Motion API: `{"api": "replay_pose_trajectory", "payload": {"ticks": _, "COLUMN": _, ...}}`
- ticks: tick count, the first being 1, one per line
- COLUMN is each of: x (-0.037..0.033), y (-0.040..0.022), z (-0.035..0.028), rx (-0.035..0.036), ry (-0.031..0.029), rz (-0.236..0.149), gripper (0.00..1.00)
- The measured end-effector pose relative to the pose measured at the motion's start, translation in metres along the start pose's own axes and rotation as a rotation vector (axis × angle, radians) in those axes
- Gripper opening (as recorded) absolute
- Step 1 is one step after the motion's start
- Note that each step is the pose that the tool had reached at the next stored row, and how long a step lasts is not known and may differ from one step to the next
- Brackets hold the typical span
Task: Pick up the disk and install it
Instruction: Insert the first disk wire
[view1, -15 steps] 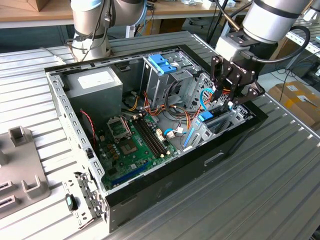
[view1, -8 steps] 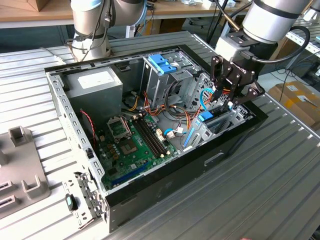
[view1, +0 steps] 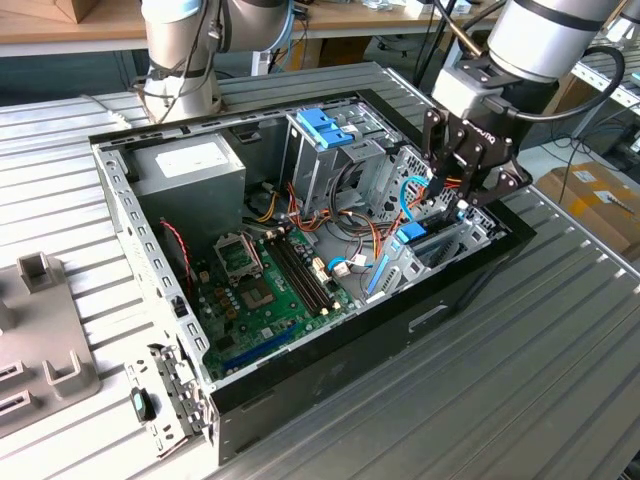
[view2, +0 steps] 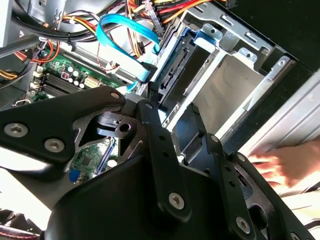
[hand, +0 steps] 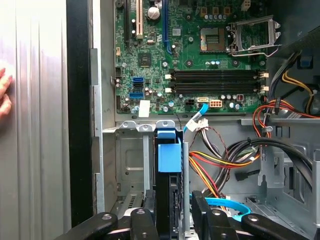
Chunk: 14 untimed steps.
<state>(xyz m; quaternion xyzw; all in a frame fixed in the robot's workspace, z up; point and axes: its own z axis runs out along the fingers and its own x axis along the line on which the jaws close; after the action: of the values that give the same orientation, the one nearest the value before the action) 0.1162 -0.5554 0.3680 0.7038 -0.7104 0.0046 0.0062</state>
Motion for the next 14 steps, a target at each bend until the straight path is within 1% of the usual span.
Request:
{"api": "replay_pose_trajectory", "payload": {"ticks": 2, "x": 0.0000, "y": 0.0000, "z": -0.0040, "rx": 0.0000, "ry": -0.0002, "rz": 0.000, "gripper": 0.42}}
{"api": "replay_pose_trajectory", "payload": {"ticks": 3, "x": -0.0005, "y": 0.0000, "z": -0.0079, "rx": 0.0000, "ry": 0.0000, "rz": 0.000, "gripper": 0.42}}
{"api": "replay_pose_trajectory", "payload": {"ticks": 4, "x": -0.0027, "y": -0.0001, "z": -0.0078, "rx": 0.0000, "ry": 0.0004, "rz": 0.000, "gripper": 0.42}}
{"api": "replay_pose_trajectory", "payload": {"ticks": 5, "x": -0.0079, "y": -0.0001, "z": -0.0078, "rx": 0.0000, "ry": 0.0003, "rz": 0.000, "gripper": 0.42}}
{"api": "replay_pose_trajectory", "payload": {"ticks": 6, "x": -0.0111, "y": -0.0001, "z": -0.0079, "rx": 0.0000, "ry": 0.0006, "rz": 0.000, "gripper": 0.42}}
{"api": "replay_pose_trajectory", "payload": {"ticks": 8, "x": -0.0151, "y": 0.0000, "z": -0.0079, "rx": 0.0000, "ry": 0.0005, "rz": 0.000, "gripper": 0.42}}
{"api": "replay_pose_trajectory", "payload": {"ticks": 9, "x": -0.0160, "y": -0.0003, "z": -0.0079, "rx": 0.0000, "ry": 0.0005, "rz": 0.000, "gripper": 0.42}}
{"api": "replay_pose_trajectory", "payload": {"ticks": 10, "x": -0.0169, "y": -0.0022, "z": -0.0077, "rx": 0.0000, "ry": 0.0004, "rz": 0.000, "gripper": 0.42}}
{"api": "replay_pose_trajectory", "payload": {"ticks": 11, "x": -0.0179, "y": -0.0061, "z": -0.0073, "rx": 0.0000, "ry": 0.0005, "rz": 0.000, "gripper": 0.42}}
{"api": "replay_pose_trajectory", "payload": {"ticks": 14, "x": -0.0190, "y": -0.0108, "z": -0.0064, "rx": 0.0000, "ry": 0.0005, "rz": 0.000, "gripper": 0.42}}
